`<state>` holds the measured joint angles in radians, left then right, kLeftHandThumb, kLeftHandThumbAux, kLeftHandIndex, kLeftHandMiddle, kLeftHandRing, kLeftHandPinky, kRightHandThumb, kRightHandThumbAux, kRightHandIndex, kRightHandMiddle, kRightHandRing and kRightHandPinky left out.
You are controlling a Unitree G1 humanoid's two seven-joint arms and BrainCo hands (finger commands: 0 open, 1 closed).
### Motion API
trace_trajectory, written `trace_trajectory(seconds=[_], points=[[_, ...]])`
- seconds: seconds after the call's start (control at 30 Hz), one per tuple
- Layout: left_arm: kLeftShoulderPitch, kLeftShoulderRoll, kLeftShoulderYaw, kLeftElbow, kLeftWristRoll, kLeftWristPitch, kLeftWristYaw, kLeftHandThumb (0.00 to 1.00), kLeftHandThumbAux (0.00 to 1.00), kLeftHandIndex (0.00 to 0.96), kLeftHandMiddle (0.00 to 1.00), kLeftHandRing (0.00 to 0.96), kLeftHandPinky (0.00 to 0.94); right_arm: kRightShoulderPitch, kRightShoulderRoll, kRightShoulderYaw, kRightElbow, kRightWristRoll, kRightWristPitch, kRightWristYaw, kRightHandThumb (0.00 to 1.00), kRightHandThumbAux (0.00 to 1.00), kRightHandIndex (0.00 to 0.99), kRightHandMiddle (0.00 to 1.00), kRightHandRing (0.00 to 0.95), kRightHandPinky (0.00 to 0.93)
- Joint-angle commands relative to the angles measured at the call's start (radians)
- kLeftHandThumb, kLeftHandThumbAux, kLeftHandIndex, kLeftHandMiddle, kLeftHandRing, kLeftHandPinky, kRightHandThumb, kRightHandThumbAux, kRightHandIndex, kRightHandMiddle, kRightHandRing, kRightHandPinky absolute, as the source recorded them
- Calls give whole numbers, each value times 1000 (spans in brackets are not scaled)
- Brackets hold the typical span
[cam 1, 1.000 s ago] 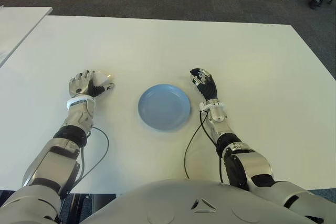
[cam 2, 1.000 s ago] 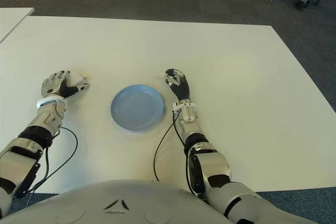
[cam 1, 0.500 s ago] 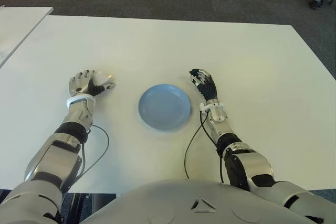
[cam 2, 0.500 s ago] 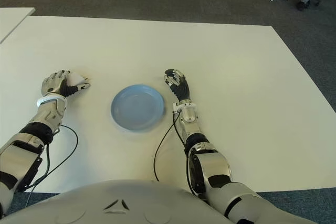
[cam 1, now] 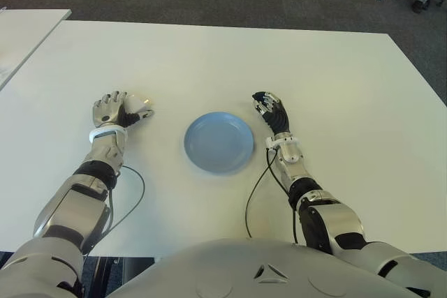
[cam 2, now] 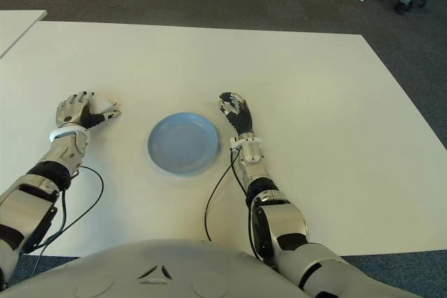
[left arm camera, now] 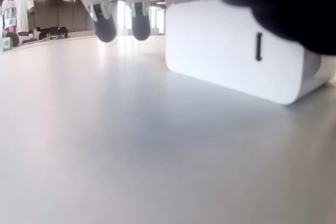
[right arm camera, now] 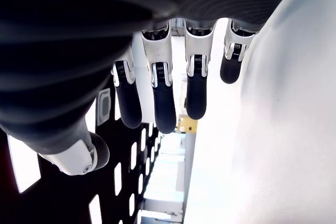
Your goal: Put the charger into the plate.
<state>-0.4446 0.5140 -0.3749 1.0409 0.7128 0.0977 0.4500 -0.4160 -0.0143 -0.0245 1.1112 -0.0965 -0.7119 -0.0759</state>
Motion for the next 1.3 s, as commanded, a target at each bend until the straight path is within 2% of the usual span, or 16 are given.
trace_trajectory(seconds=[0.03, 0.13, 0.27, 0.33, 0.37, 0.4, 0.47, 0.53, 0.6, 0.73, 0.97, 1.07, 1.2, 1.3], points=[[11, -3, -18, 28, -4, -35, -4, 319, 295, 0, 15, 23, 114, 60, -4, -1, 33, 2, 39, 5, 0, 600, 303, 319, 234, 120], [6, 5, -16, 46, -10, -59, -11, 394, 316, 0, 50, 67, 178, 60, -3, -1, 32, 3, 44, 10, 0, 596, 298, 315, 231, 119], [-2, 8, -22, 63, -9, -68, -16, 469, 339, 50, 164, 196, 300, 59, -3, -1, 32, 3, 50, 14, 0, 582, 284, 308, 226, 118], [-5, 13, -29, 70, -3, -68, -16, 491, 348, 105, 232, 257, 345, 59, -2, 0, 31, 2, 51, 13, 0, 577, 282, 306, 225, 120], [-6, 16, -33, 73, 0, -68, -15, 522, 364, 175, 315, 330, 378, 59, -2, 0, 31, 1, 51, 11, 0, 571, 281, 305, 224, 121], [-7, 18, -37, 74, 4, -66, -14, 533, 370, 200, 344, 356, 389, 59, -2, 1, 31, 0, 51, 10, 0, 569, 281, 305, 224, 122], [-9, 20, -44, 76, 8, -59, -6, 583, 398, 289, 470, 465, 442, 59, -1, 2, 31, -2, 50, 9, 0, 561, 280, 303, 223, 122], [-10, 21, -50, 77, 10, -50, 4, 628, 433, 351, 541, 539, 517, 59, -1, 3, 30, -2, 50, 8, 0, 554, 278, 302, 221, 118], [-11, 21, -54, 80, 10, -44, 14, 684, 584, 399, 619, 624, 601, 59, 0, 3, 31, -2, 51, 10, 0, 548, 275, 301, 220, 113], [-10, 24, -65, 87, 14, -48, 35, 721, 663, 431, 716, 723, 701, 56, 1, 3, 32, 0, 59, 14, 0, 530, 262, 296, 216, 100], [3, 46, -69, 76, 9, -97, 63, 738, 691, 443, 772, 769, 720, 53, 2, 2, 35, 1, 66, 14, 0, 511, 252, 297, 214, 89], [12, 62, -64, 56, 5, -117, 87, 741, 693, 444, 785, 780, 758, 51, 2, 1, 36, 3, 72, 16, 0, 511, 255, 300, 215, 88], [32, 76, -54, 1, 1, -134, 130, 743, 694, 443, 798, 793, 792, 49, 1, -1, 39, 5, 74, 17, 0, 507, 256, 301, 216, 94], [64, 81, -38, -93, 0, -115, 154, 745, 694, 443, 813, 808, 824, 48, 0, -2, 42, 5, 71, 19, 0, 502, 257, 301, 215, 93]])
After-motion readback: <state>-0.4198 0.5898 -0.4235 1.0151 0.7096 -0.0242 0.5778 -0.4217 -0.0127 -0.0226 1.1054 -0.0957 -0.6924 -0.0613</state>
